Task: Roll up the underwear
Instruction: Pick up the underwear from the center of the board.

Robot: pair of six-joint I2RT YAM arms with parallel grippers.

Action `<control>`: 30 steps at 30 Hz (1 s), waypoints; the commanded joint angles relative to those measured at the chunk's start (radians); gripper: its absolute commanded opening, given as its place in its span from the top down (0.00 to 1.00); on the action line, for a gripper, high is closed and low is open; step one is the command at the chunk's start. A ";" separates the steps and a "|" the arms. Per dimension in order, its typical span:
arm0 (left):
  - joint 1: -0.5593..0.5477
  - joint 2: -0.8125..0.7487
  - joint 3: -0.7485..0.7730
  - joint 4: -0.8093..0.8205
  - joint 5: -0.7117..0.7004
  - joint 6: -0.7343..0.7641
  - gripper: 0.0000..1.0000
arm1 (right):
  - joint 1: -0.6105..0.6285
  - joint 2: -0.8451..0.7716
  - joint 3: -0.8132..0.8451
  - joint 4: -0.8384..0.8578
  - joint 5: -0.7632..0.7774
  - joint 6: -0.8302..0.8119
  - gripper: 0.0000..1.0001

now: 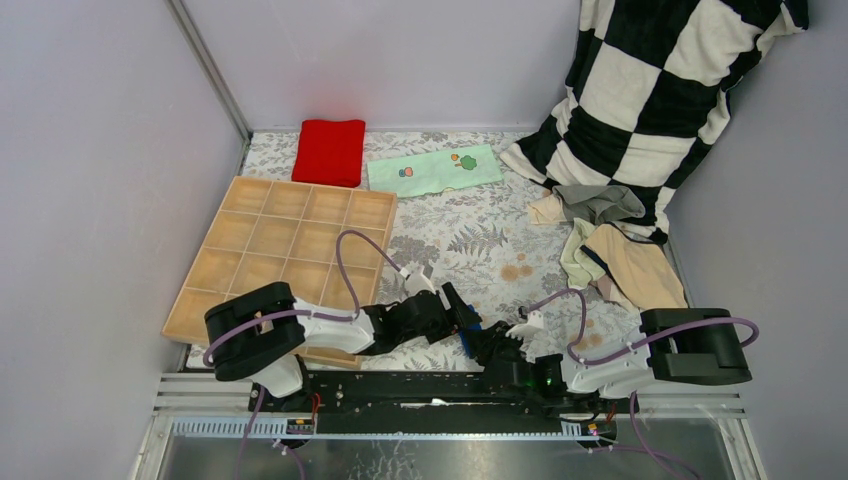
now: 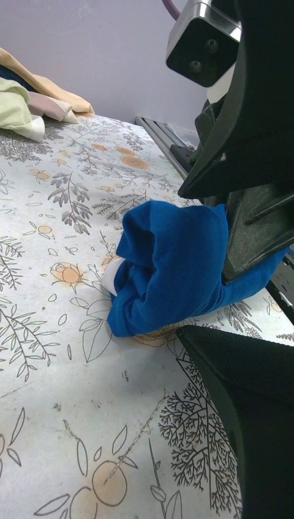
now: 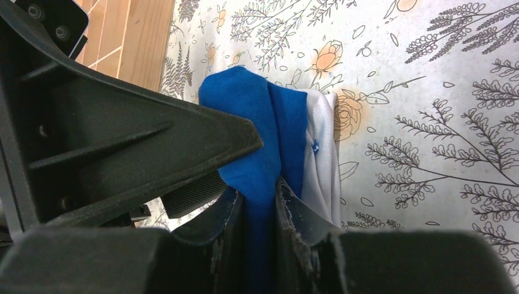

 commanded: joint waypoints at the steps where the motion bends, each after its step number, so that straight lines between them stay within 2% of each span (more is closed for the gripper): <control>1: -0.012 0.031 -0.003 -0.066 -0.082 -0.021 0.19 | 0.004 0.052 -0.025 -0.172 -0.120 0.022 1.00; 11: -0.030 0.082 0.022 -0.096 -0.116 -0.028 0.27 | 0.003 0.044 -0.038 -0.165 -0.124 0.057 1.00; 14: -0.035 0.090 0.017 -0.085 -0.122 -0.031 0.32 | 0.003 0.049 -0.043 -0.162 -0.127 0.086 1.00; 22: -0.045 0.114 0.009 -0.056 -0.126 -0.036 0.34 | 0.003 0.080 -0.054 -0.121 -0.140 0.136 1.00; 26: -0.048 0.136 0.008 -0.025 -0.117 -0.031 0.39 | 0.003 0.093 -0.057 -0.113 -0.146 0.154 1.00; 30: -0.048 0.139 -0.005 0.016 -0.110 -0.014 0.49 | 0.003 0.095 -0.060 -0.113 -0.148 0.167 1.00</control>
